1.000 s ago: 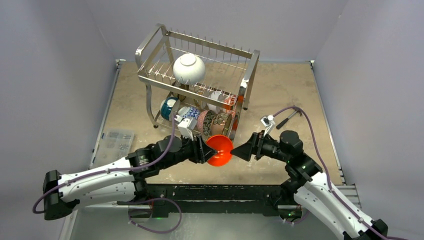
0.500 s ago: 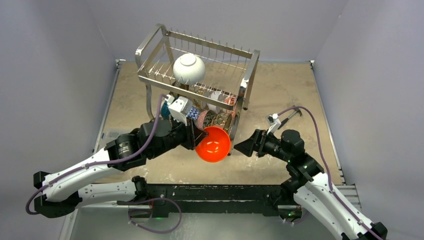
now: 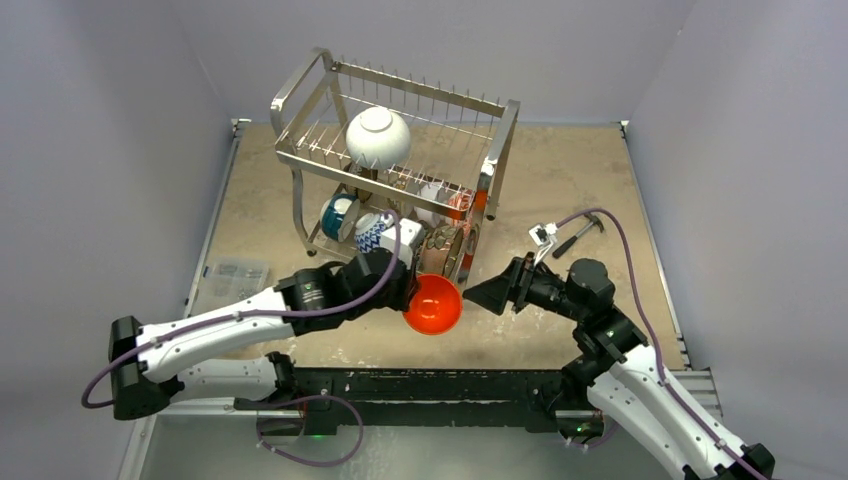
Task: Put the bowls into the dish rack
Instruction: Turn the bowl upside down on the dish rack.
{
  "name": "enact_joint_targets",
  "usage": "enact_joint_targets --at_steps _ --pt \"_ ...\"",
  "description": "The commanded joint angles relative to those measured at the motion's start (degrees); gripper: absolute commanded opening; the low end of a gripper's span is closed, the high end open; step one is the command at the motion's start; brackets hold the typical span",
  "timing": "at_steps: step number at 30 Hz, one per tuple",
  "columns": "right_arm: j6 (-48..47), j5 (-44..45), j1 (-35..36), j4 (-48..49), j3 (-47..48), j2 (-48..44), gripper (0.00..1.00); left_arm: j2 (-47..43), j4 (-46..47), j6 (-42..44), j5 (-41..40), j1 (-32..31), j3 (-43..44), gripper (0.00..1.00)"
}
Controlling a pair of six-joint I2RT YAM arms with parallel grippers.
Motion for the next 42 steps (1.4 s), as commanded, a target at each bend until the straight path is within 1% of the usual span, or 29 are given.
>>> enact_joint_targets --at_steps 1,6,9,11,13,15,16,17,18,20,21,22,23,24,26,27,29,32,34,37,40,42 --pt "4.53 -6.00 -0.06 9.71 -0.95 0.61 0.95 3.32 8.80 -2.48 -1.27 0.15 -1.87 0.00" --pt "6.61 -7.26 -0.07 11.93 -3.41 1.50 0.94 6.57 14.46 -4.23 -0.78 -0.02 -3.64 0.00" --pt "5.50 -7.89 -0.07 11.04 -4.09 4.44 0.89 7.83 16.30 -6.24 -0.63 -0.10 -3.60 0.00" --pt "3.61 -7.23 -0.08 8.49 -3.79 6.45 0.87 7.75 17.89 -6.73 -0.26 -0.12 -3.87 0.00" --pt "2.01 -5.99 -0.14 5.88 -3.33 7.88 0.81 7.17 19.00 -7.29 -0.52 -0.20 -4.25 0.00" --pt "1.12 -5.08 -0.07 4.49 -3.00 9.00 0.78 6.47 19.90 -7.55 -0.61 -0.21 -4.75 0.00" --pt "0.89 -5.19 -0.09 4.51 -3.05 9.43 0.74 6.15 20.04 -7.65 -0.62 -0.20 -4.91 0.00" --pt "0.91 -5.50 -0.07 5.01 -3.18 9.70 0.69 5.92 20.19 -7.74 -0.62 -0.20 -5.14 0.00" --pt "0.99 -5.90 -0.05 5.64 -3.30 9.88 0.61 5.71 20.34 -7.87 -0.58 -0.22 -5.38 0.00" --pt "1.18 -6.38 -0.06 6.84 -3.62 9.93 0.33 5.43 20.68 -8.37 -0.13 -0.26 -5.92 0.00" --pt "1.16 -6.17 -0.11 6.71 -3.53 9.93 0.13 5.28 21.02 -8.86 0.12 -0.22 -6.29 0.00" --pt "0.86 -5.58 -0.05 6.15 -3.20 9.86 0.00 5.23 20.90 -9.90 0.21 -0.22 -6.61 0.04" --pt "0.48 -4.92 -0.10 5.31 -2.78 9.73 0.00 4.95 20.72 -10.97 0.30 -0.25 -6.92 0.12" --pt "-0.13 -4.42 -0.13 4.63 -2.43 9.51 0.00 4.43 20.37 -12.45 0.53 -0.22 -7.42 0.25" --pt "-0.89 -3.33 -0.09 3.47 -1.80 8.65 0.00 3.12 20.17 -15.51 1.21 -0.16 -9.05 0.46" --pt "-1.03 -3.17 -0.11 3.23 -1.72 8.23 0.00 2.33 20.33 -17.10 1.88 -0.20 -10.06 0.60" --pt "-1.01 -3.28 -0.14 3.03 -1.75 7.41 0.00 -0.05 21.60 -21.04 4.38 -0.20 -13.00 0.75" --pt "-1.24 -3.71 -0.06 2.60 -1.41 6.89 0.00 -4.20 25.08 -26.05 7.77 -0.12 -18.66 0.92" --pt "-1.79 -3.47 -0.04 2.46 -0.79 7.01 0.00 -7.11 28.72 -28.74 10.46 -0.12 -22.27 0.95" --pt "-1.87 -3.26 -0.07 2.90 -0.30 7.49 0.00 -9.11 37.25 -32.73 14.56 -0.12 -27.24 0.97" --pt "-1.98 -3.54 -0.15 3.07 -0.03 7.71 0.00 -7.77 45.30 -34.98 17.76 -0.12 -30.27 0.99" --pt "-2.18 -3.82 -0.11 3.20 0.30 7.79 0.00 -5.17 48.80 -35.41 18.79 -0.16 -30.86 0.98"
